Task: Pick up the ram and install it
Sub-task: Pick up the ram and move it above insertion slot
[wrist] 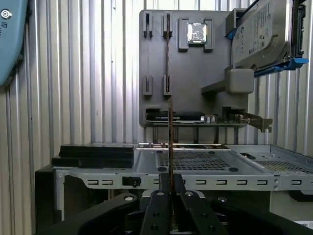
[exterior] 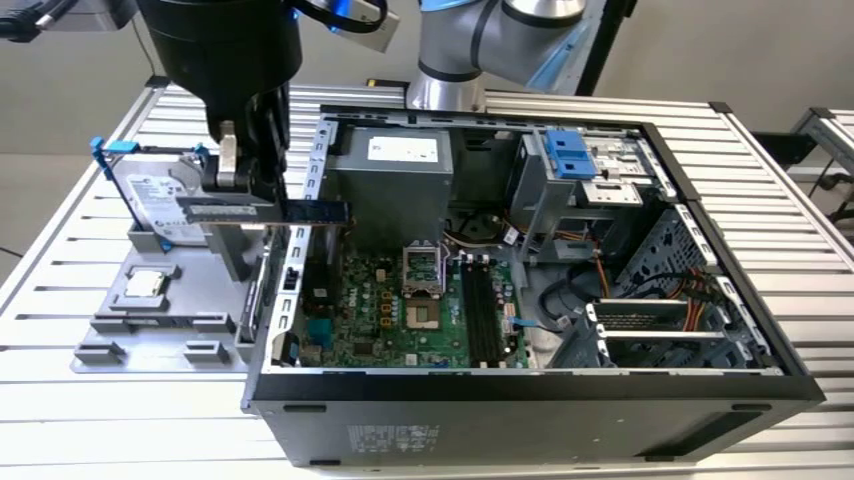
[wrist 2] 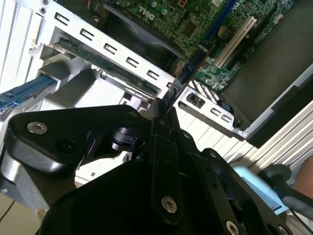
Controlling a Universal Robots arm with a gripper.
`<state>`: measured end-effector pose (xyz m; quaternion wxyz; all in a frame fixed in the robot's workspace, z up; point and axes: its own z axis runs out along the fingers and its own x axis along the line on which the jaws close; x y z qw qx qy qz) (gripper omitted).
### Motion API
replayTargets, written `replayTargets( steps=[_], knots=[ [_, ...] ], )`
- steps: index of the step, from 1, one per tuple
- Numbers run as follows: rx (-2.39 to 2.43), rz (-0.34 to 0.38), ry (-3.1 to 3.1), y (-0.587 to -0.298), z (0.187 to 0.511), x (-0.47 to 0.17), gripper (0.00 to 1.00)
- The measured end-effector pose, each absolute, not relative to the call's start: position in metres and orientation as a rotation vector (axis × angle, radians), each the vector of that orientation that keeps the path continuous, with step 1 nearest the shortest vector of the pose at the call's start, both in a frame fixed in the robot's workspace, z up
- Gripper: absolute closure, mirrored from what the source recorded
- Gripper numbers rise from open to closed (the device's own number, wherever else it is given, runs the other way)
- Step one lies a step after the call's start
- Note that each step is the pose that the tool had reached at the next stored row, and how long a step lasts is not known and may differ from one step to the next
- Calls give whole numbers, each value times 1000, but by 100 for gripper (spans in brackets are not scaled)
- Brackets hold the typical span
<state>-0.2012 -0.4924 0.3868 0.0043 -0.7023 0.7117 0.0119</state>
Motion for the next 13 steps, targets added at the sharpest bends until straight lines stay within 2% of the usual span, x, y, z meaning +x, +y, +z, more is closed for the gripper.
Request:
replayTargets(
  steps=[13],
  knots=[
    [-2201,37,2230,-490,387,-193,100]
  ],
)
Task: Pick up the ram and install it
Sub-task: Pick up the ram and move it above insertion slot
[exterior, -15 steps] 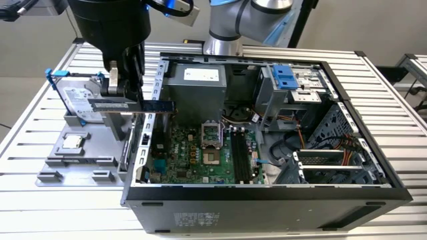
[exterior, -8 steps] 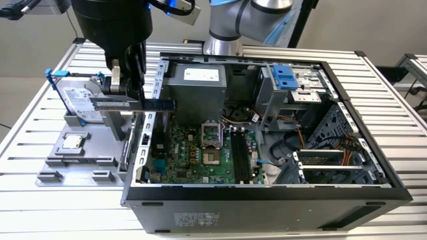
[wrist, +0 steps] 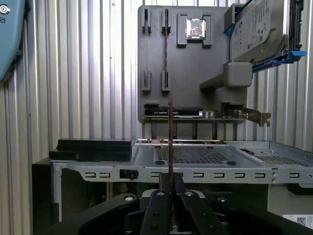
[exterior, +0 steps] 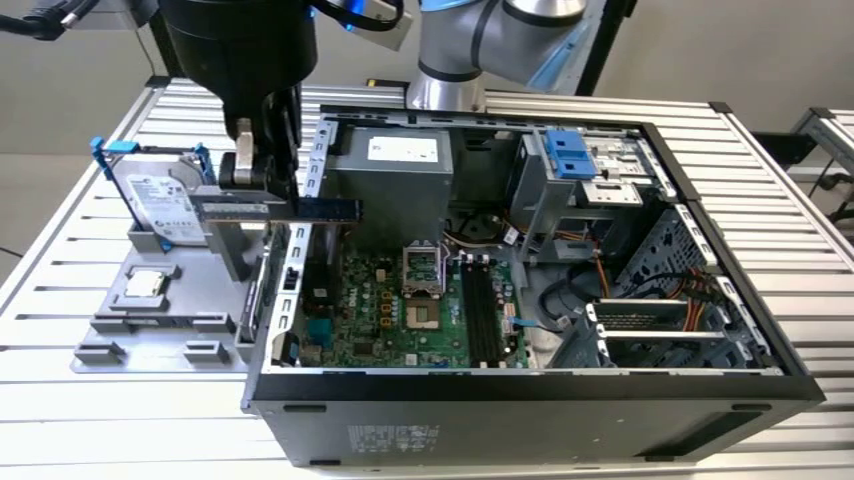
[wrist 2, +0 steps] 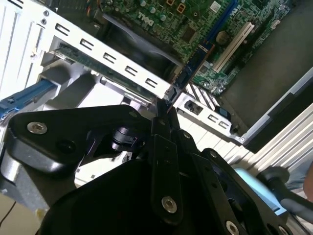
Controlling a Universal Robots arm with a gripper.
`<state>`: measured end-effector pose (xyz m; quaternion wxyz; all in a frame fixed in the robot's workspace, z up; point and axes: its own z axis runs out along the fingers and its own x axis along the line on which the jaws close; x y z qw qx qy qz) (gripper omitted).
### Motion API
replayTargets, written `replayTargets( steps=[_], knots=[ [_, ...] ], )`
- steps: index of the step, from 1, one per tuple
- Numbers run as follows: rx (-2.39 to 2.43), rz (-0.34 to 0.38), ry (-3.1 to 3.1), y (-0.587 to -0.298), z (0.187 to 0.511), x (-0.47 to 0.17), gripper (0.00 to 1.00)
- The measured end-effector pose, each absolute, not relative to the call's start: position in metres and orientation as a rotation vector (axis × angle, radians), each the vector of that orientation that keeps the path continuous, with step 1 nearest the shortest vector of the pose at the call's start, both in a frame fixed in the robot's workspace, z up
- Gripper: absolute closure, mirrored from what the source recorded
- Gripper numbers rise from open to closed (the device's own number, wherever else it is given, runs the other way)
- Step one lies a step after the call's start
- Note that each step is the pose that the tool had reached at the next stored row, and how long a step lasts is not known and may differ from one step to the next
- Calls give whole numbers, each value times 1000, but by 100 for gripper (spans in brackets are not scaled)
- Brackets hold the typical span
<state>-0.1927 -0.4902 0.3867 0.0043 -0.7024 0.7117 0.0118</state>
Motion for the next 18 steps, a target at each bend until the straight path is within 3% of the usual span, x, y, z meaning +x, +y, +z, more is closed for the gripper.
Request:
replayTargets(
  steps=[18],
  knots=[
    [-2201,37,2230,-488,387,-180,100]
  ],
)
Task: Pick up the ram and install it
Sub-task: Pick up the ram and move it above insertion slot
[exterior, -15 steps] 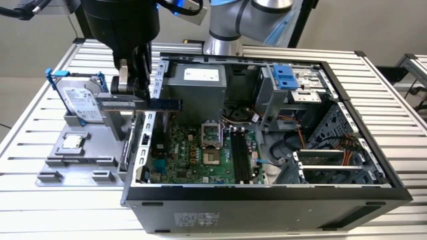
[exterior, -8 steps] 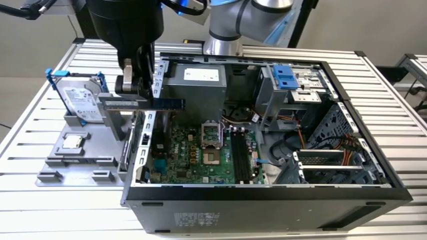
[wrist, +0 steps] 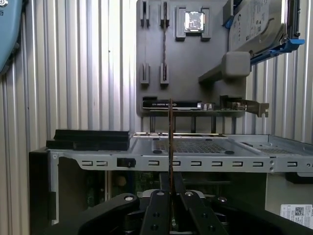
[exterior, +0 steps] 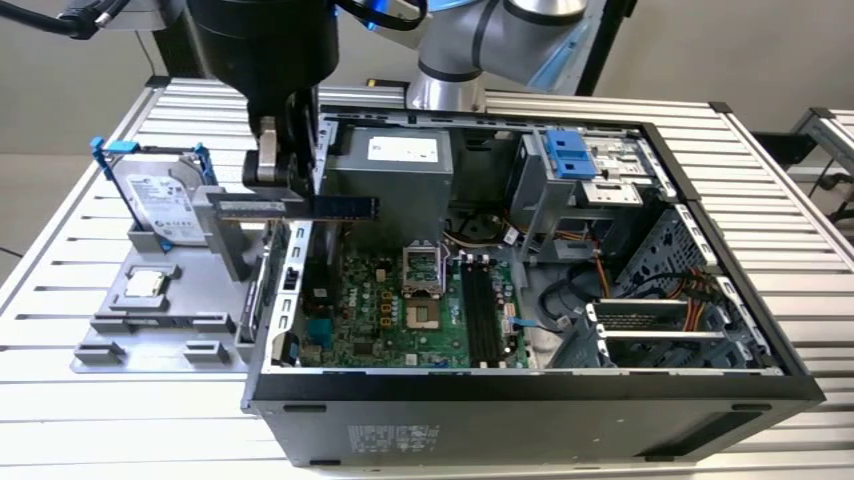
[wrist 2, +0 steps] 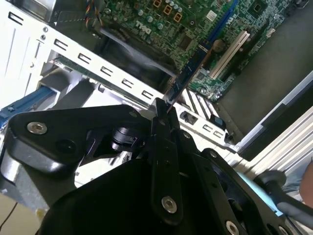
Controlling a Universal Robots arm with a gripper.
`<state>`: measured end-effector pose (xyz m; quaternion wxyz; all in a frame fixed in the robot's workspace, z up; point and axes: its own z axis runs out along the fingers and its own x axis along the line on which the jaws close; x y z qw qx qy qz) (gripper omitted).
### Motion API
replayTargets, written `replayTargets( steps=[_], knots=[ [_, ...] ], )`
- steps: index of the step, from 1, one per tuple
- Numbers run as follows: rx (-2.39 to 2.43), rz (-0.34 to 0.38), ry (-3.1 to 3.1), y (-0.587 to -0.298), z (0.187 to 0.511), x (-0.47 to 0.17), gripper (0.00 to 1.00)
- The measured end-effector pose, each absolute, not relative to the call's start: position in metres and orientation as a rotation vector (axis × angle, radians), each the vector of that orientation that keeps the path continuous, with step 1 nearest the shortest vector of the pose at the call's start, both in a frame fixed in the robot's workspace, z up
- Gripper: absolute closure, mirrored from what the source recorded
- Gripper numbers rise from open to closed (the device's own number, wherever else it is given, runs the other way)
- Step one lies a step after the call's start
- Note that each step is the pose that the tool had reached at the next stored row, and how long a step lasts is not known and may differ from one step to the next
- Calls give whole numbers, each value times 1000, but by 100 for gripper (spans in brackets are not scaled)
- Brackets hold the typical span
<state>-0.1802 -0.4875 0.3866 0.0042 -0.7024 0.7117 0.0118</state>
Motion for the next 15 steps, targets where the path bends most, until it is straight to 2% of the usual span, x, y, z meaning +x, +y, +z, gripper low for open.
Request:
replayTargets(
  steps=[15],
  knots=[
    [-2201,37,2230,-485,386,-169,100]
  ],
)
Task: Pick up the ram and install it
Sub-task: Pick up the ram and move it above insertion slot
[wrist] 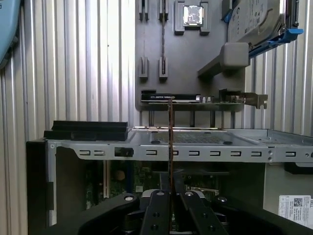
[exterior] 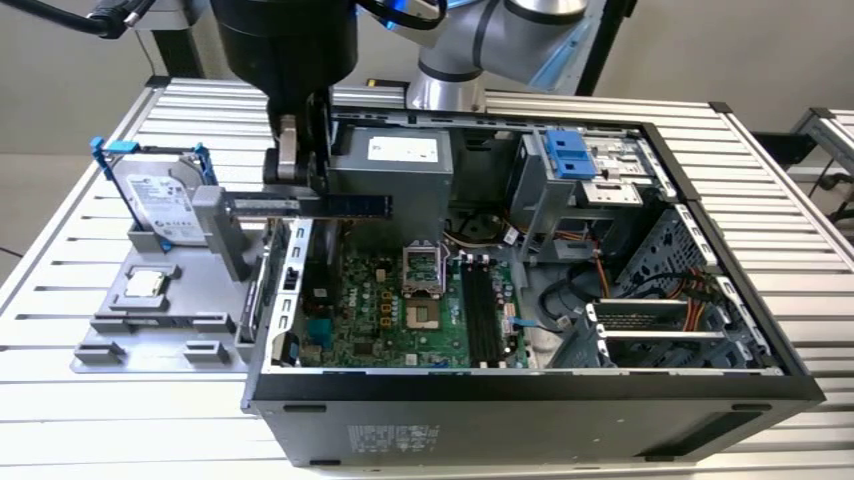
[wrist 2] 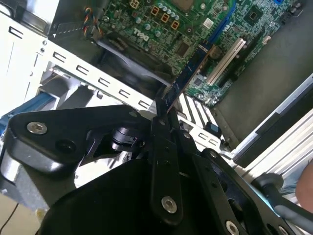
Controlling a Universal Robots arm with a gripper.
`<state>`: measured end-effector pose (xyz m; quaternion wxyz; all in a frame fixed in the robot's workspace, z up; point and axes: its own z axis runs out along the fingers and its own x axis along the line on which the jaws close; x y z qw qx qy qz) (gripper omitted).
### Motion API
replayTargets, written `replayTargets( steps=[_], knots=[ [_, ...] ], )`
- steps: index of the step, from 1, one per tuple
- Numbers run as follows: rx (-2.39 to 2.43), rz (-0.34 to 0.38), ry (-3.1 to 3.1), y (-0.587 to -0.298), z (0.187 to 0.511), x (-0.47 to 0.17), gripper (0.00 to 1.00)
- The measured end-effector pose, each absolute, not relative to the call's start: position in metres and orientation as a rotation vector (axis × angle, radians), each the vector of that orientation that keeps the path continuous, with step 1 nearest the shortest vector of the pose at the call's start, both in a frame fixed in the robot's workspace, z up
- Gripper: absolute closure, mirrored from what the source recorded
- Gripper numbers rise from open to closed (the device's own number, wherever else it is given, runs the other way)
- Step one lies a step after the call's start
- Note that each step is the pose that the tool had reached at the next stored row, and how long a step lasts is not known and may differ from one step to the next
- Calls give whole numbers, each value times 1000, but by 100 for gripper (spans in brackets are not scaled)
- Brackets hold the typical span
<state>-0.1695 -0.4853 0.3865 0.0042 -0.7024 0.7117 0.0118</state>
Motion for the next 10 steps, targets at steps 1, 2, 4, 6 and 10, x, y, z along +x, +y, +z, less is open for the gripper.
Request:
replayTargets(
  steps=[1,2,4,6,10],
  knots=[
    [-2201,37,2230,-485,386,-169,100],
    [-2201,37,2230,-485,386,-168,100],
    [-2201,37,2230,-485,386,-167,100],
    [-2201,37,2230,-484,386,-166,100],
    [-2201,37,2230,-483,386,-165,100]
  ],
)
